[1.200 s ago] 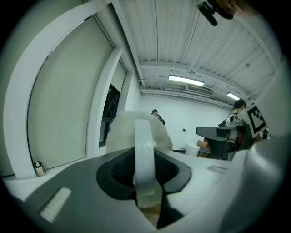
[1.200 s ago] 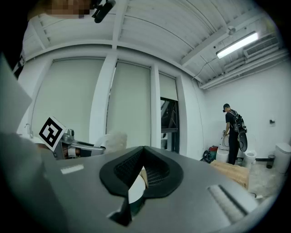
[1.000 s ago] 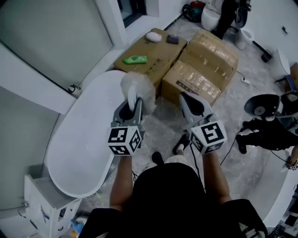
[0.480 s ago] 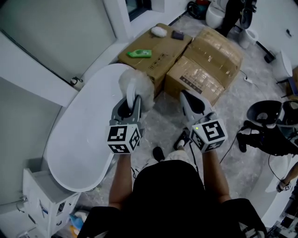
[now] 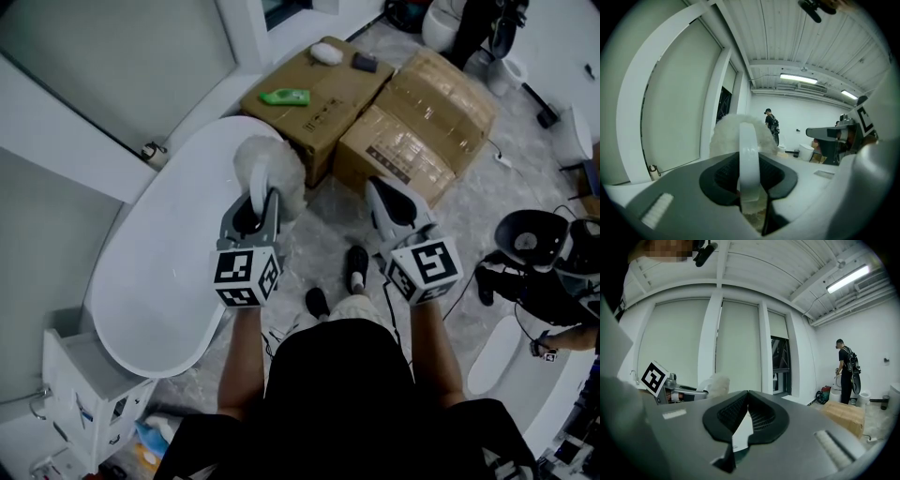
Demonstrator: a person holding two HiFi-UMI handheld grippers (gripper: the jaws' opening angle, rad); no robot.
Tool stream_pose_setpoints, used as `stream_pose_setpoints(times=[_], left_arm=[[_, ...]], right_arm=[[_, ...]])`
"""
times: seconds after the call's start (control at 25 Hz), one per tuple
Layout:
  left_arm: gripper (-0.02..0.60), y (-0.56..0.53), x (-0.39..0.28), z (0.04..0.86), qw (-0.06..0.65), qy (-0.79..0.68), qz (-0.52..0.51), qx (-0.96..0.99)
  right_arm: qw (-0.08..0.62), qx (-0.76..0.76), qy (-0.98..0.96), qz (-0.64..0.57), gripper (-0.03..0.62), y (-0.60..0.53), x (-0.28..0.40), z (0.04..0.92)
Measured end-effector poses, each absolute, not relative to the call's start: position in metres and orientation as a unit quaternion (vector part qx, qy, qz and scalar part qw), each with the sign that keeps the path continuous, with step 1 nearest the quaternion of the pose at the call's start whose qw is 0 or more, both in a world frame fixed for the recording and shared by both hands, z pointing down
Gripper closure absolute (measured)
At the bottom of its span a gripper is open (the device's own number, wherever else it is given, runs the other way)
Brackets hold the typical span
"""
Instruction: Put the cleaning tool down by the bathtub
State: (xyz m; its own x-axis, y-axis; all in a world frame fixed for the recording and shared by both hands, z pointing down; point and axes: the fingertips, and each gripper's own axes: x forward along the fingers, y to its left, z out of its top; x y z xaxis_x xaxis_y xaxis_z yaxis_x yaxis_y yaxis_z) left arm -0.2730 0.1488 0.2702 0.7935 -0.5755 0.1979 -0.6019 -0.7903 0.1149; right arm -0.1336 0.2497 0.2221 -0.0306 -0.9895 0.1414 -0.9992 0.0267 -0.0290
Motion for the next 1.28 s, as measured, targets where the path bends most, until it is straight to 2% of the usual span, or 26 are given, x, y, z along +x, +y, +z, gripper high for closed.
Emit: stream_pose_setpoints(times=[0.44, 1.28], left_arm=[[0.502, 0.125, -0.243, 0.274, 0.079, -0.336, 0.087, 0.934], [0.5, 0.067, -0.136, 0.276, 0.078, -0.409, 0.101, 0.904]], right_arm=[[0.035, 0.676, -0.733, 0.061, 0.585, 0.219, -0.1, 0.224], [0.019, 0.623, -0.778, 0.077, 0.585, 0.137, 0.031, 0.233]])
